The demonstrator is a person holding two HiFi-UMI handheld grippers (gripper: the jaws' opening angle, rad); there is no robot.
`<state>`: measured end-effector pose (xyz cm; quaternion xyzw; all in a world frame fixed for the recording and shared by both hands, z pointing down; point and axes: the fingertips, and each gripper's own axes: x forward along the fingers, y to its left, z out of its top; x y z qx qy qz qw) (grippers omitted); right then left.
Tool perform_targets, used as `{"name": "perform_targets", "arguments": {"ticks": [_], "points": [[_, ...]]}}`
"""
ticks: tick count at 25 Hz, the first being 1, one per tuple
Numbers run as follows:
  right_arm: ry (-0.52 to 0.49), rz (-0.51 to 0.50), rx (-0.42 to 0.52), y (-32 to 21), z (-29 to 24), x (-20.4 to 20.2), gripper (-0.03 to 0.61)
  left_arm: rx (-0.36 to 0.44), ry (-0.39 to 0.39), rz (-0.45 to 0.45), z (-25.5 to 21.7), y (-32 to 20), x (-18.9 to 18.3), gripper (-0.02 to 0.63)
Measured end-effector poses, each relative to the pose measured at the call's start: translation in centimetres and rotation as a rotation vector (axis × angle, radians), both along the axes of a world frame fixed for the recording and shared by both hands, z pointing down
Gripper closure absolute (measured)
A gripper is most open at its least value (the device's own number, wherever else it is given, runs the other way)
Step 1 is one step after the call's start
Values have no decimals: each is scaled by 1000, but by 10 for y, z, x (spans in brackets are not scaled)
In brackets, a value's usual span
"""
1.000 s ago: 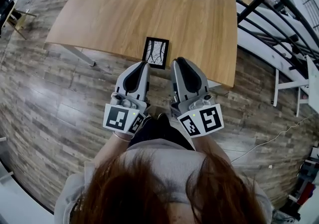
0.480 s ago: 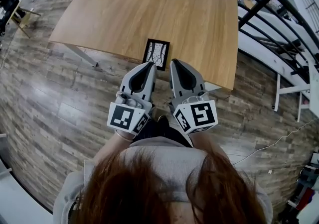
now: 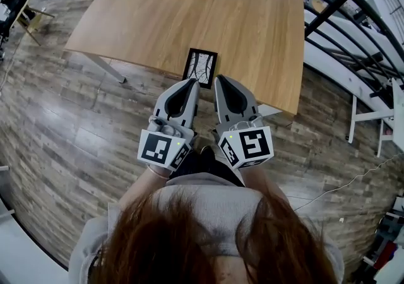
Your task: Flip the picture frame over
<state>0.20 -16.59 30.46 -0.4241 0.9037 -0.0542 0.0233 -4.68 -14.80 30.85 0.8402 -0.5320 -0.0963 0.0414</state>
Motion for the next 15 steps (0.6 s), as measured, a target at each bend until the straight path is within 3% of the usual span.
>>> {"name": "perform_targets", "arguments": {"ticks": [15], "points": [[16,13,19,0,2,-1,563,12,-11,4,1,-1,0,605]]}}
